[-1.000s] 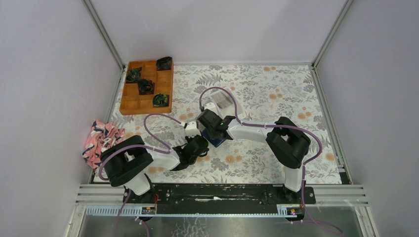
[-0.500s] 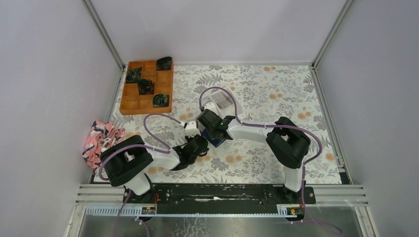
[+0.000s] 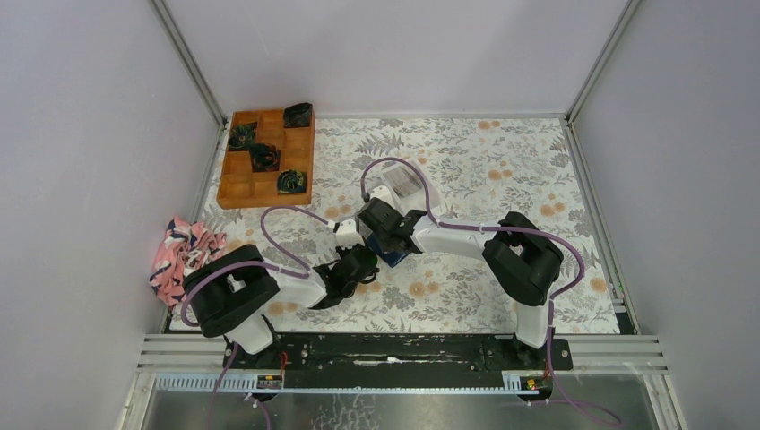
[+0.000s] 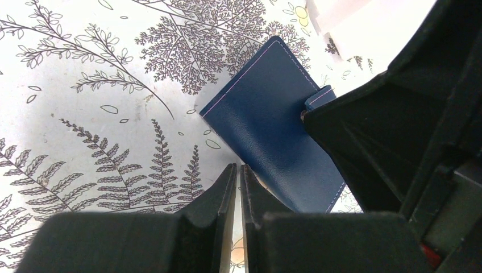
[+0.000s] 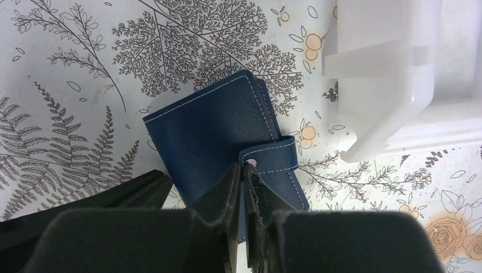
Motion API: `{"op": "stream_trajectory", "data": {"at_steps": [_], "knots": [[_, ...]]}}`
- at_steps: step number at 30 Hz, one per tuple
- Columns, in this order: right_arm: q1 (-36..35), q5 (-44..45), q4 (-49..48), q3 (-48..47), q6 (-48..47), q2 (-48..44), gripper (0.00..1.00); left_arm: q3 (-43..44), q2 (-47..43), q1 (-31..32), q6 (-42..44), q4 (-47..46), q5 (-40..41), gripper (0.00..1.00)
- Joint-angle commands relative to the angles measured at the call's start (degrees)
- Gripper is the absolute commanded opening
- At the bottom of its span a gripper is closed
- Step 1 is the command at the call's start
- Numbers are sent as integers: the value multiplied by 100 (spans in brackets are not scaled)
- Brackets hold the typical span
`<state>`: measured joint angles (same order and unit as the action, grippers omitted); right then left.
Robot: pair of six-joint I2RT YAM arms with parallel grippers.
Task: Put the credit cards into the card holder
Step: Close the card holder at the center of the board.
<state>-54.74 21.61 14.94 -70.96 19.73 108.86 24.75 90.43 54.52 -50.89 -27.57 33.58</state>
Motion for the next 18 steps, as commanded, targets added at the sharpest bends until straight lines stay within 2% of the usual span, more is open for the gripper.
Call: {"op": "stream_trajectory", "data": {"at_steps": [1, 18], "knots": [[-75, -43, -94, -162, -16, 65, 10, -60, 141, -51, 60, -22, 59, 13], [-75, 69, -222, -252, -99, 124, 8, -83, 111, -115, 106, -49, 105, 13]]}}
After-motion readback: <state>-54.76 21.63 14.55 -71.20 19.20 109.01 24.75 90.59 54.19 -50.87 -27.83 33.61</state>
